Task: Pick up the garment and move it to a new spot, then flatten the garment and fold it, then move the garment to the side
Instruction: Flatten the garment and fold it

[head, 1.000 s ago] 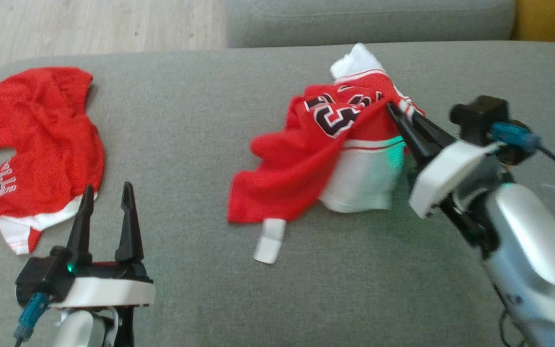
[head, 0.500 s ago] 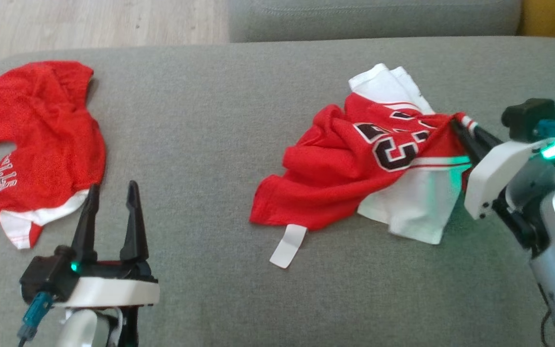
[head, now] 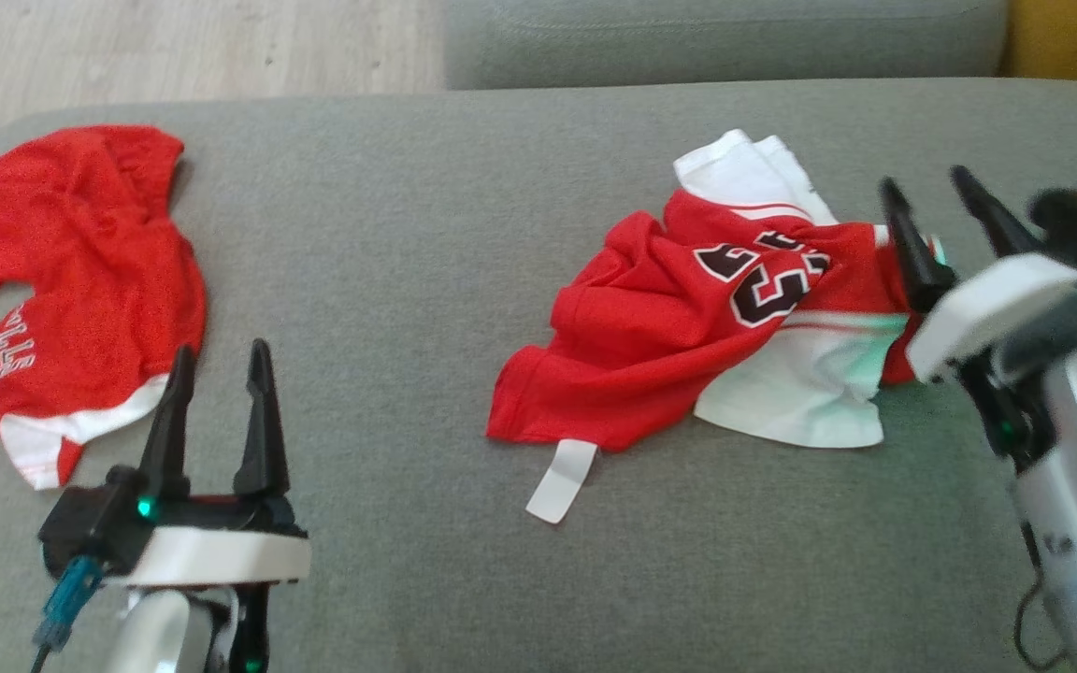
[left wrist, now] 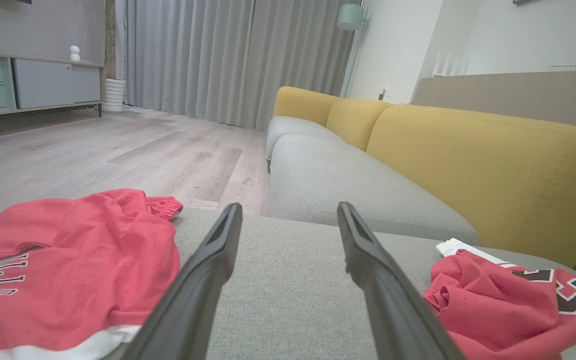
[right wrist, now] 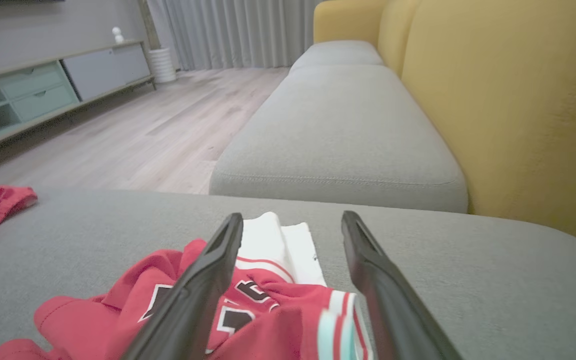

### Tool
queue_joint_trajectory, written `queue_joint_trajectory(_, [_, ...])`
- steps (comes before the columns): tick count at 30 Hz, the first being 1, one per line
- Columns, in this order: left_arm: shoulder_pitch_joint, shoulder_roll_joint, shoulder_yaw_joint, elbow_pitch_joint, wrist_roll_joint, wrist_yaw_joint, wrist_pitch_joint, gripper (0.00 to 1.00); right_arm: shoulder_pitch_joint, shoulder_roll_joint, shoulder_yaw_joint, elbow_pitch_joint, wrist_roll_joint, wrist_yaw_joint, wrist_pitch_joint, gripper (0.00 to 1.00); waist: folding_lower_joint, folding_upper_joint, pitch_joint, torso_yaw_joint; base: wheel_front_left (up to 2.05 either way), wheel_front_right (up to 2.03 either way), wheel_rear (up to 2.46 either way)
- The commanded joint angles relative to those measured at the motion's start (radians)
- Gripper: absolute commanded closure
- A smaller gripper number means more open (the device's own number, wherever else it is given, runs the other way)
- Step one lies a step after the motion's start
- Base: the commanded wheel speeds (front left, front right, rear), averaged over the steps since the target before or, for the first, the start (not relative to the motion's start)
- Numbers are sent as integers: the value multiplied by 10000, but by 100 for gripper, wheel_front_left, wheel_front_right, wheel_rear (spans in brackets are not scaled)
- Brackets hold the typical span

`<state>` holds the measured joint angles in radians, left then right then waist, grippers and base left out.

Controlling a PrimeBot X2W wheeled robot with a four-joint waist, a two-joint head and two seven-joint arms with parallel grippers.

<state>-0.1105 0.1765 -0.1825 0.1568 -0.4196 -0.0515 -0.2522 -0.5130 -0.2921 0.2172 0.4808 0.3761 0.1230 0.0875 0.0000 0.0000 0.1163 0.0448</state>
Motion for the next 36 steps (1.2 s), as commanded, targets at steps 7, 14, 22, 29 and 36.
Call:
queue_joint_trajectory(7, [164, 198, 627, -440, 130, 98, -95, 0, 2494, 886, -2118, -3013, -989, 77, 624, 0, 0, 0, -263, -416, 0, 0, 0])
queue_joint_trajectory(14, [148, 224, 564, -635, 153, 153, -79, 0, 5066, 2314, -2178, -4681, -1198, 77, 2221, 0, 0, 0, -14, -565, 0, 0, 0])
queue_joint_trajectory(22, [-285, 244, 265, -640, 285, 102, 57, 0, 3713, 2414, -2222, -2643, -1498, 77, 1768, 0, 0, 0, 455, -409, 0, 0, 0])
queue_joint_trajectory(29, [-534, 232, 71, -493, 366, 74, 84, 0, 2603, 2417, -1783, -354, -1806, 77, 2002, 0, 0, 0, 624, -281, 0, 0, 0])
queue_joint_trajectory(36, [-497, 253, 104, -330, 312, 130, 55, 0, 2732, 2418, -1923, -337, -2147, 77, 2193, 100, 0, 0, 421, -389, 0, 0, 0])
